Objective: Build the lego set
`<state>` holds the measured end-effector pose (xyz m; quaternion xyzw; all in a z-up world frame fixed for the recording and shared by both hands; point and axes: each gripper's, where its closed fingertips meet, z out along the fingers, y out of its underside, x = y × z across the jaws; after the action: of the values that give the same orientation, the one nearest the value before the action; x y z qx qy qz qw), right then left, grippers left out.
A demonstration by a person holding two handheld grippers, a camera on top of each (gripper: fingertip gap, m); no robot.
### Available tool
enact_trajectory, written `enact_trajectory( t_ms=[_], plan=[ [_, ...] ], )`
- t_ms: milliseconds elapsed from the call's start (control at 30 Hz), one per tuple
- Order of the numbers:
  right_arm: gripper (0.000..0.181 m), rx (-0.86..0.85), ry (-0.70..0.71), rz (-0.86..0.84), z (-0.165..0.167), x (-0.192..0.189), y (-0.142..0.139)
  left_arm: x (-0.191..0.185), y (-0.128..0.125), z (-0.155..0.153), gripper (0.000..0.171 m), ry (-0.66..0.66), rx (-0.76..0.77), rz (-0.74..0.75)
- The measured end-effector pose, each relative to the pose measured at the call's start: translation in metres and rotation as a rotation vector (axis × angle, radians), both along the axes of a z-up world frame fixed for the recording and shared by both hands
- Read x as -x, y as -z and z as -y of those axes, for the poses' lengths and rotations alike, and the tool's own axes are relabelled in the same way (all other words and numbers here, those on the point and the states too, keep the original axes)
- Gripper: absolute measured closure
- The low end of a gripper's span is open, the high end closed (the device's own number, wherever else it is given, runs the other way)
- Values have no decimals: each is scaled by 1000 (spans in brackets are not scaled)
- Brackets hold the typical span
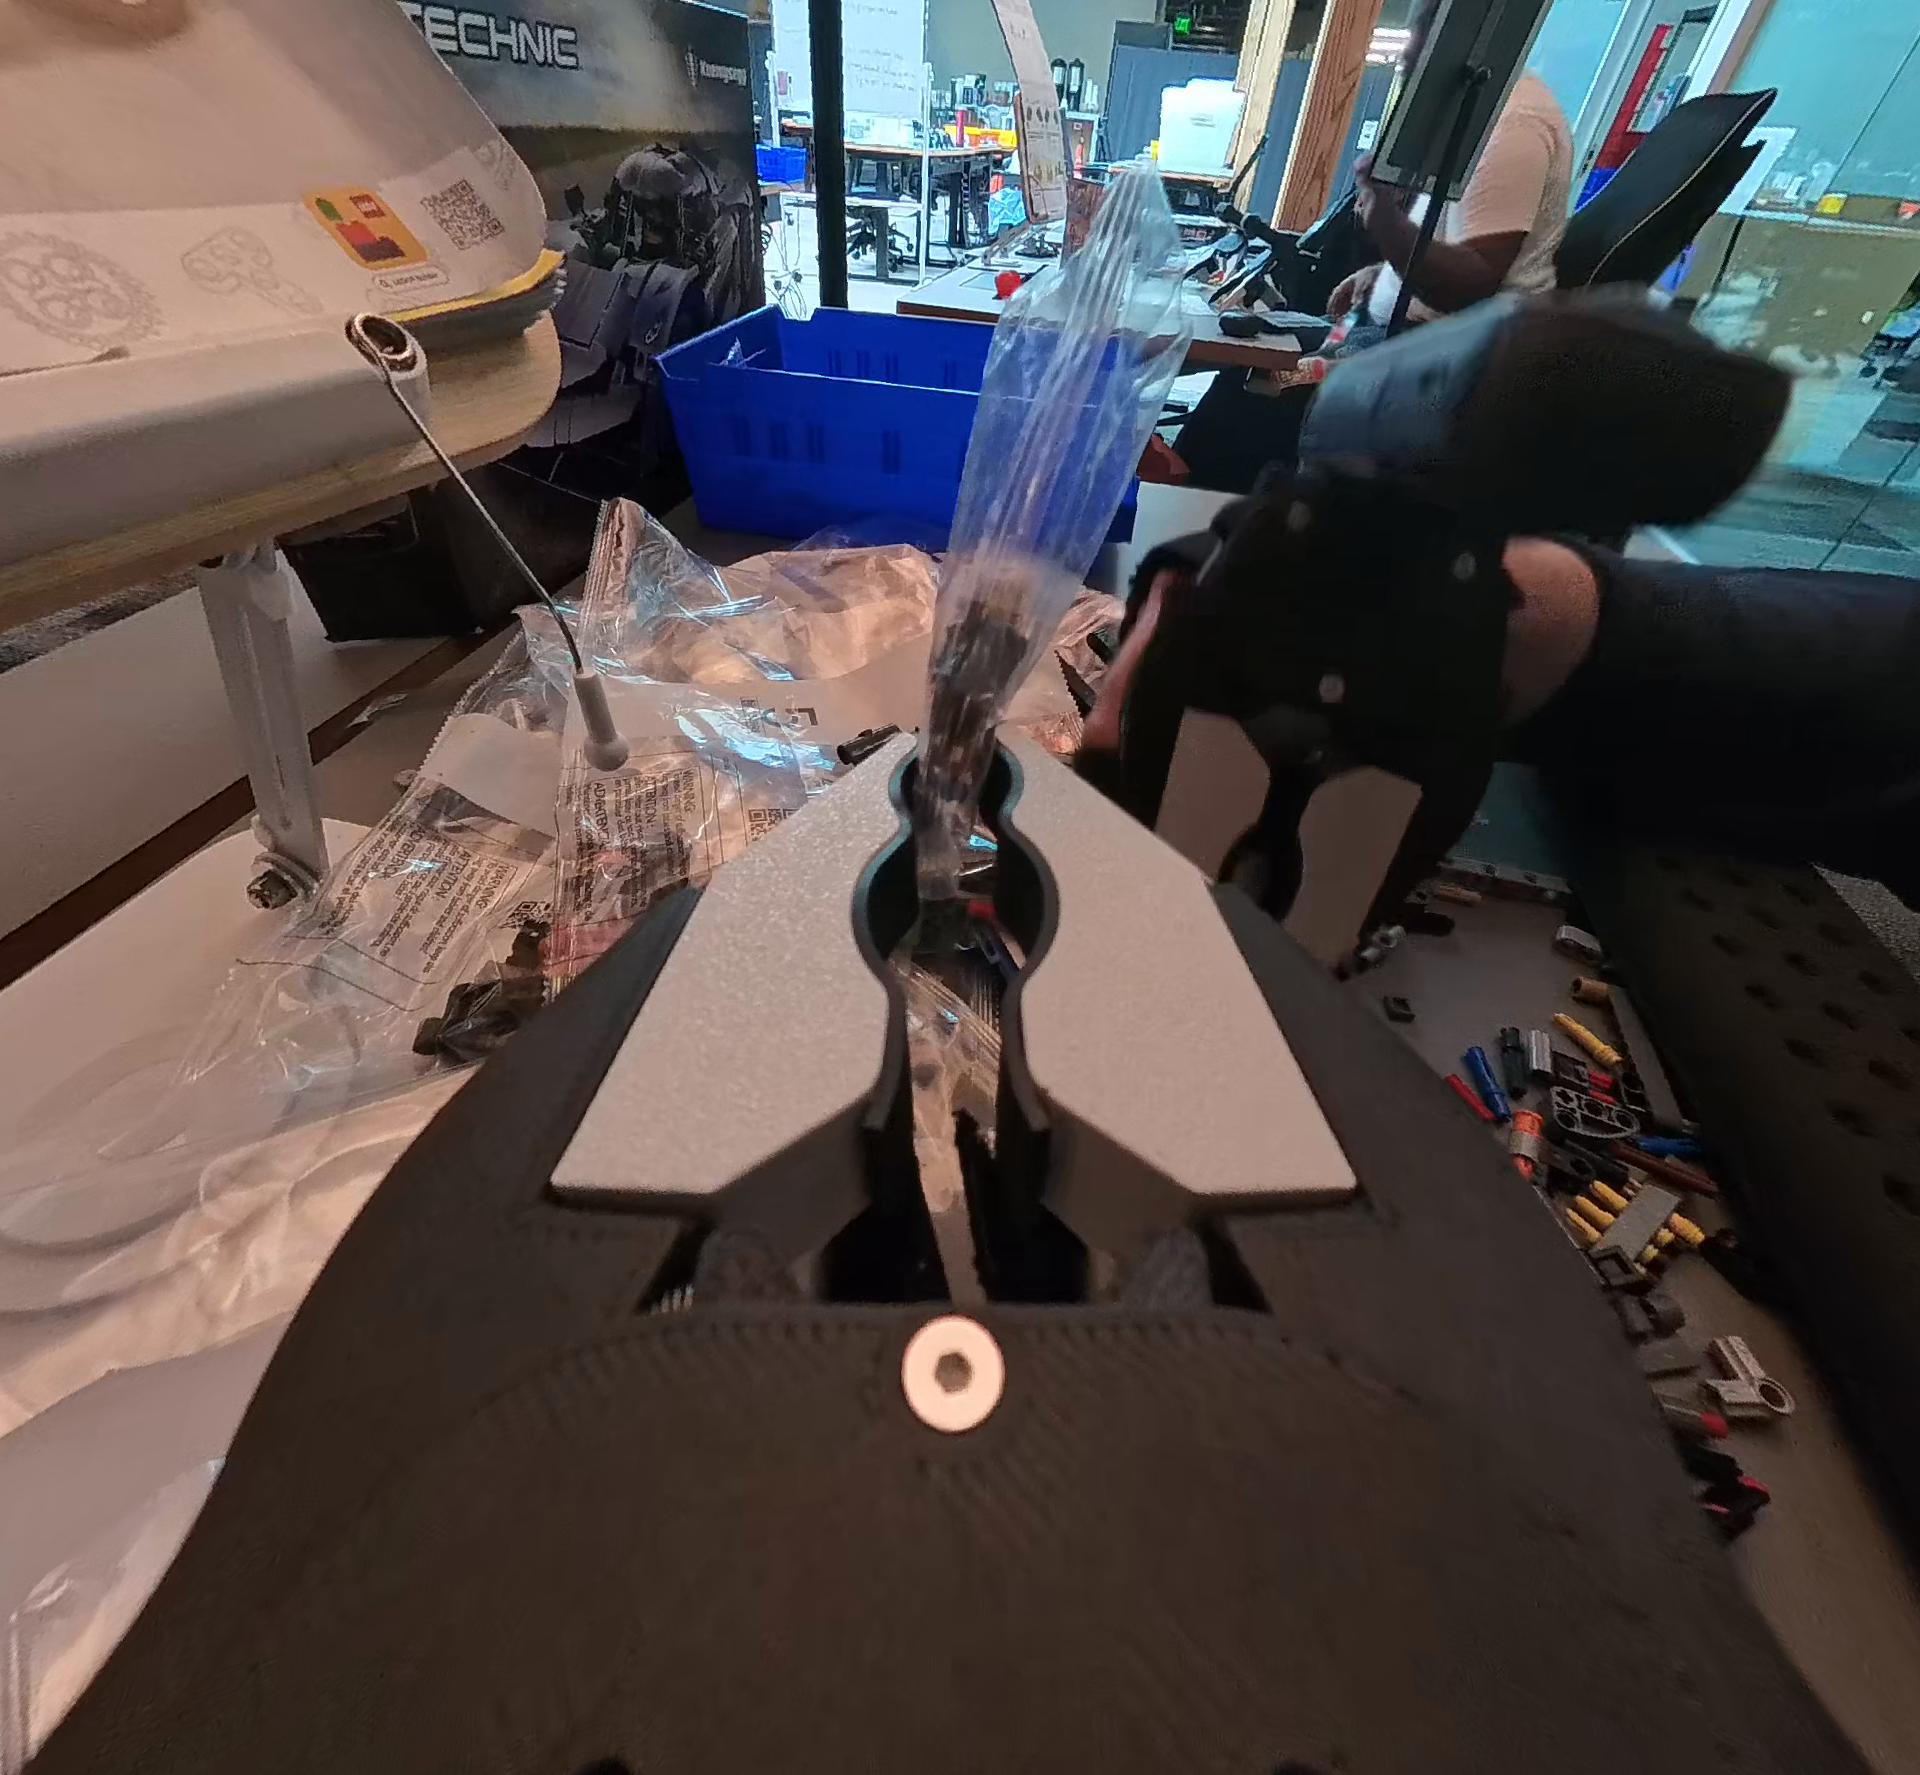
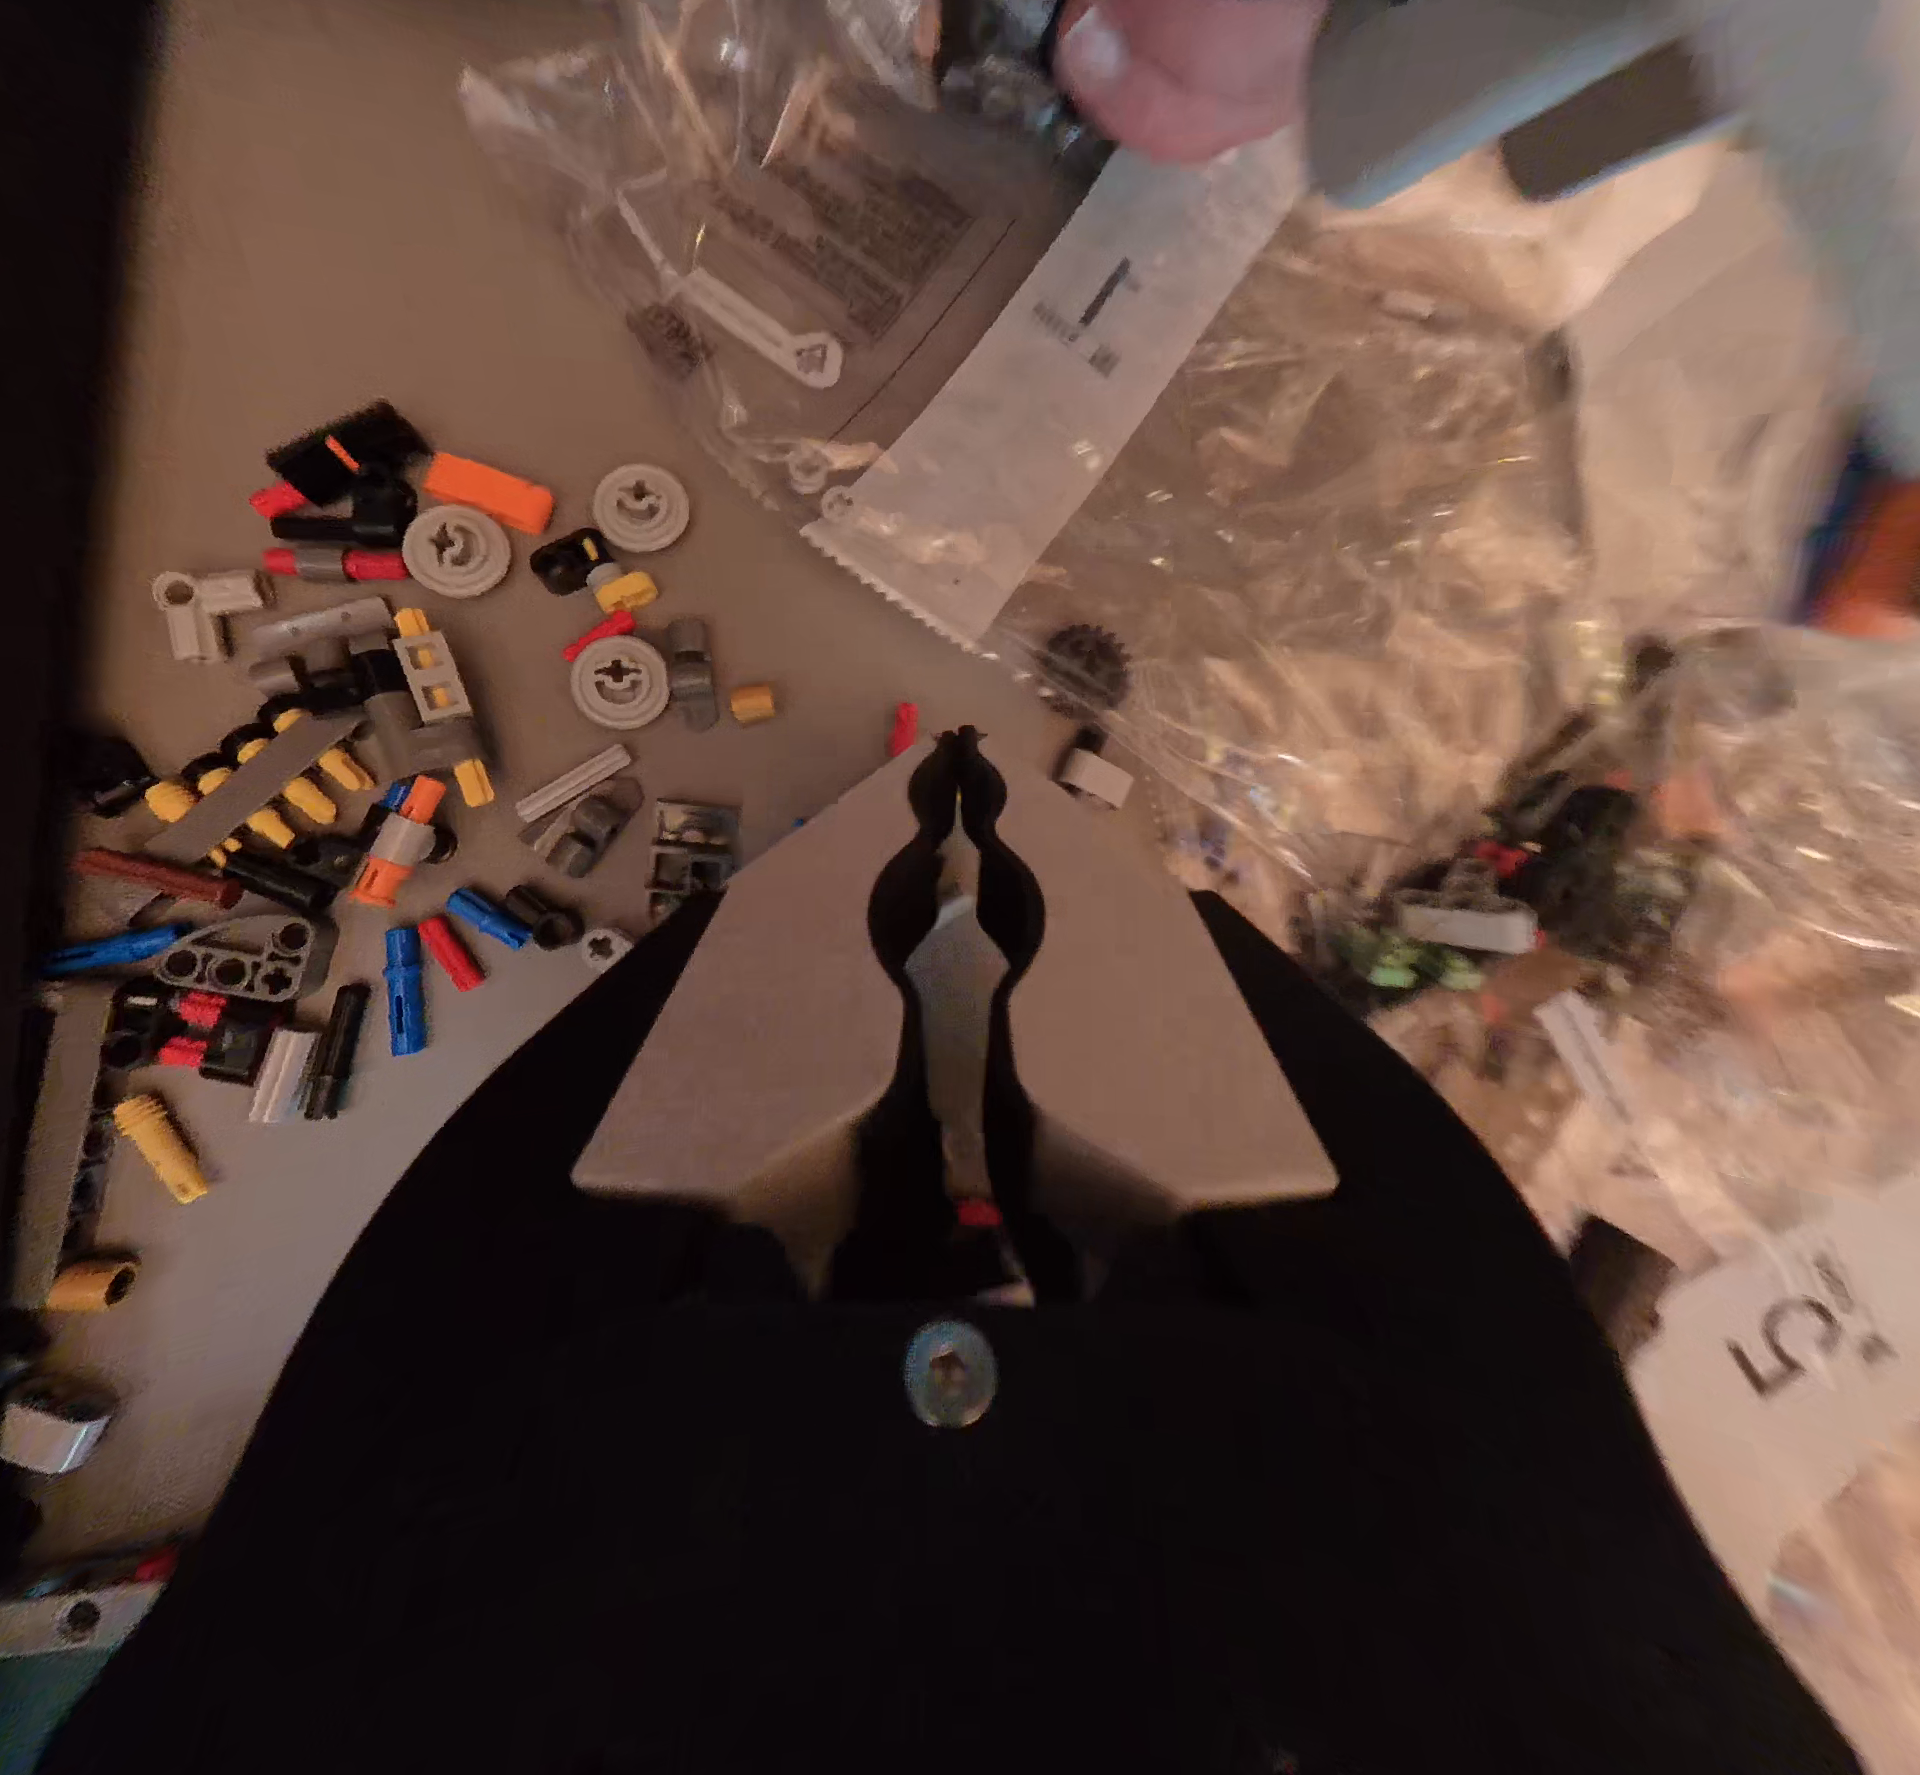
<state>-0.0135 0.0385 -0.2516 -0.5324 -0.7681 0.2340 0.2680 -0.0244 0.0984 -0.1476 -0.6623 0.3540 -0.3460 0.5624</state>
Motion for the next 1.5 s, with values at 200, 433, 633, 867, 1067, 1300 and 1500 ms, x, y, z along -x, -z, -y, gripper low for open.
enact_trajectory(
  t_ms=[200, 433, 633, 867, 1067, 1300, 1500],
  plan=[
    [181, 14, 50, -105, -13, -6, -26, -1, 2, 0, 166, 2, 3, -5],
    [175, -7, 11, 3, -2, 0, 1, -1, 2, 0, 167, 2, 4, -6],
    [172, 39, -34, 92, 12, 1, 24, -1, 2, 0, 167, 5, 5, -7],
    [181, 34, -41, 51, 14, 5, 13, -1, 2, 0, 167, 4, 5, -11],
    [181, 36, 6, -65, 0, -1, -18, -2, 4, 0, 167, 6, 8, -15],
    [165, 26, -24, 68, 8, -7, 11, -3, 5, 0, 166, 8, 12, -20],
    [166, 5, -59, 111, 15, -4, 24, -3, 5, 0, 167, 8, 12, -18]
  ],
)
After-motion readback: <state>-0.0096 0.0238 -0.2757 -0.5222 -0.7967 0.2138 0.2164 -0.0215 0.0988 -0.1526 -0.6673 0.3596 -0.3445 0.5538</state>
